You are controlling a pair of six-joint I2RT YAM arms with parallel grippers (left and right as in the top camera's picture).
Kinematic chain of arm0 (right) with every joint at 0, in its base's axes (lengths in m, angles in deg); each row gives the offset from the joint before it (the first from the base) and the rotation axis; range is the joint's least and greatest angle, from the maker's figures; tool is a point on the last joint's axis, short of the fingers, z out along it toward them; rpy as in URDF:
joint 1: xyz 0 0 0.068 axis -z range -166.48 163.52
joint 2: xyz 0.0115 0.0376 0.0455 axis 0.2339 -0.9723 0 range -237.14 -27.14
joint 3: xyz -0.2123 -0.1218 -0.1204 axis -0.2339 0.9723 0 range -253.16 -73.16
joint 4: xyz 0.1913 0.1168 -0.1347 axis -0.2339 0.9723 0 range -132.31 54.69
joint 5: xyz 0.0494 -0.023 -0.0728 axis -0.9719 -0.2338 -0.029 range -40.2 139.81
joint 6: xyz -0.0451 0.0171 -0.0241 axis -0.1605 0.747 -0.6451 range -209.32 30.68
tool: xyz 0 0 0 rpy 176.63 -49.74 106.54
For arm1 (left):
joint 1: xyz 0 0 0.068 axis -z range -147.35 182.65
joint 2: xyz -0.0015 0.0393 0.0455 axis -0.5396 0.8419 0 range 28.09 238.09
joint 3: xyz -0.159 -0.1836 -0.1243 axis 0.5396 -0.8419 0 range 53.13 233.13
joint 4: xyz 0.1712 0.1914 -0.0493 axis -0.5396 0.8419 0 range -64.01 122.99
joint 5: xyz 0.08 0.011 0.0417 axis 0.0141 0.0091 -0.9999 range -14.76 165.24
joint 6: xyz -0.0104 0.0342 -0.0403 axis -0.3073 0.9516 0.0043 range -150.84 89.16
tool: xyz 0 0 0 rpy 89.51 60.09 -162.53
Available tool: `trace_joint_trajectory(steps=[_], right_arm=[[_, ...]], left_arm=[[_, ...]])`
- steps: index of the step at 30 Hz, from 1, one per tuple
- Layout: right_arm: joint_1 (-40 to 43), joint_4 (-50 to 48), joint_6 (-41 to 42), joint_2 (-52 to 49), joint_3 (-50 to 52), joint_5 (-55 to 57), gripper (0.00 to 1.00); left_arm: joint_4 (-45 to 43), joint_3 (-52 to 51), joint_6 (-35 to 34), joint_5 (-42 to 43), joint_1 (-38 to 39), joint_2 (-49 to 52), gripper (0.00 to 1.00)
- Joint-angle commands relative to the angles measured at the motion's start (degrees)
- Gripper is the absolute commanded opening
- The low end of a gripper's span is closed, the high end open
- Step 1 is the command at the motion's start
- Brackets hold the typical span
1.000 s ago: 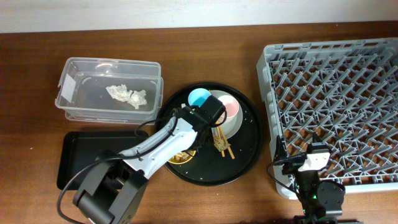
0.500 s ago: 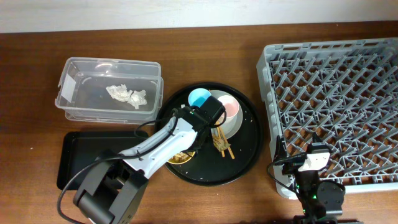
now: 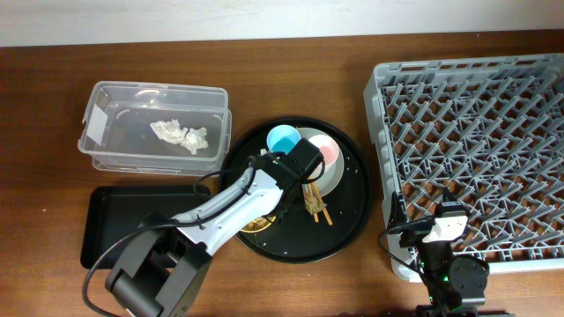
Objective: Sort waste into correct bins and load items into the dishwasher rack
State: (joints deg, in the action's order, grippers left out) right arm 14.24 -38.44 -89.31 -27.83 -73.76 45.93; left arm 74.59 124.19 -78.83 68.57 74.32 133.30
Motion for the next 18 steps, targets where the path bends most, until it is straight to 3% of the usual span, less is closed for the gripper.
trace_joint_trajectory(steps=[1,18], right_arm=[[-0.33,0.26,0.28,0.37,0.28,0.28,0.98],[-0.33,0.26,0.28,0.37,0.28,0.28,0.98]], left_arm=[[0.11,0.22,0.07,-1.4,0.24,-0.63,0.17],[-1.88,-1.66,0.07,-2.38,0.24,-0.63,0.17]])
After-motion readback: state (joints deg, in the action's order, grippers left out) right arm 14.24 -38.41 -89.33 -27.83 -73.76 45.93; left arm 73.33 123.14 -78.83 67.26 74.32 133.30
